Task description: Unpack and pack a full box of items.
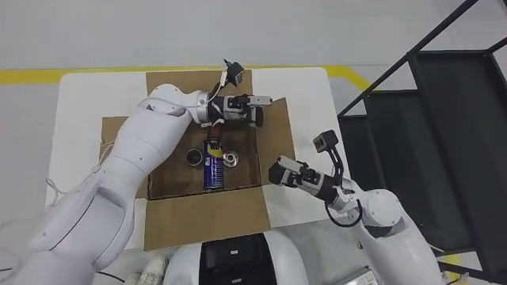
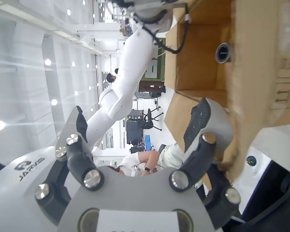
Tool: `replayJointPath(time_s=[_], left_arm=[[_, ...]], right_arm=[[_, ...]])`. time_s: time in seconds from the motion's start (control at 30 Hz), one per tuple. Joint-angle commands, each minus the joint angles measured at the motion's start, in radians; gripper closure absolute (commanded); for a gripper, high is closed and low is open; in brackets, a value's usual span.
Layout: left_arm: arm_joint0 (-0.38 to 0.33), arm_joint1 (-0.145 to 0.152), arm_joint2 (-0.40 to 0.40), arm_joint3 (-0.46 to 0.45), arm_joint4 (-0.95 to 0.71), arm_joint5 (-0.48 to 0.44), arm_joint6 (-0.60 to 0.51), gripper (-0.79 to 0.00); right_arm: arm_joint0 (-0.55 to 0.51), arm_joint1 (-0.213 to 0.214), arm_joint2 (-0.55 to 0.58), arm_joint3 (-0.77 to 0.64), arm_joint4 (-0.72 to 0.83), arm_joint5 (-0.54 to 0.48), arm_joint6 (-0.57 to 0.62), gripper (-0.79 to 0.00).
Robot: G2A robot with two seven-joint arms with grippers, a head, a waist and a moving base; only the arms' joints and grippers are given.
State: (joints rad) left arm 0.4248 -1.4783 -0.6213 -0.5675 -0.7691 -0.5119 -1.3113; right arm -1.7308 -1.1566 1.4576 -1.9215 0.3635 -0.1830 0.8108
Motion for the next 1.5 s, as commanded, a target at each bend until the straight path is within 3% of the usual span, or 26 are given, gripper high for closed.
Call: replayJointPath(time_s=[0.0,0.17,0.3,0.53,0.7,0.9,1.0,1.07,1.23,1.47], left_arm=[[-0.014,0.018,-0.027,0.004,0.044,-0.048,0.051,-0.785],[-0.030,0.097,-0.118,-0.035,0.148,-0.111,0.114,-0.785],[0.007,0.176,-0.216,-0.111,0.233,-0.154,0.157,-0.785],[0.177,0.296,-0.432,-0.325,0.301,-0.154,0.184,-0.785],[0.323,0.356,-0.587,-0.485,0.358,-0.090,0.256,-0.785],[0.461,0.397,-0.735,-0.611,0.356,-0.055,0.325,-0.785],[0.503,0.406,-0.781,-0.637,0.355,-0.068,0.358,-0.785],[0.531,0.411,-0.811,-0.643,0.343,-0.072,0.383,-0.785],[0.559,0.421,-0.854,-0.623,0.351,-0.072,0.418,-0.785],[0.581,0.430,-0.905,-0.581,0.366,-0.088,0.485,-0.785]], right_arm=[[0.013,0.000,-0.004,0.031,-0.014,0.018,-0.029,-0.785],[0.053,-0.002,-0.037,0.086,-0.083,0.090,-0.100,-0.785],[0.106,-0.008,-0.088,0.145,-0.071,0.136,-0.121,-0.785],[0.172,-0.013,-0.141,0.200,-0.120,0.202,-0.157,-0.785],[0.179,-0.012,-0.148,0.172,-0.155,0.227,-0.190,-0.785],[0.174,-0.006,-0.151,0.025,-0.232,0.220,-0.183,-0.785],[0.203,-0.005,-0.186,-0.033,-0.296,0.260,-0.167,-0.785],[0.257,-0.006,-0.232,-0.057,-0.423,0.333,-0.178,-0.785],[0.416,-0.025,-0.430,-0.052,-0.675,0.488,-0.161,-0.785],[0.636,-0.080,-0.711,0.065,-0.967,0.673,-0.129,-0.785]])
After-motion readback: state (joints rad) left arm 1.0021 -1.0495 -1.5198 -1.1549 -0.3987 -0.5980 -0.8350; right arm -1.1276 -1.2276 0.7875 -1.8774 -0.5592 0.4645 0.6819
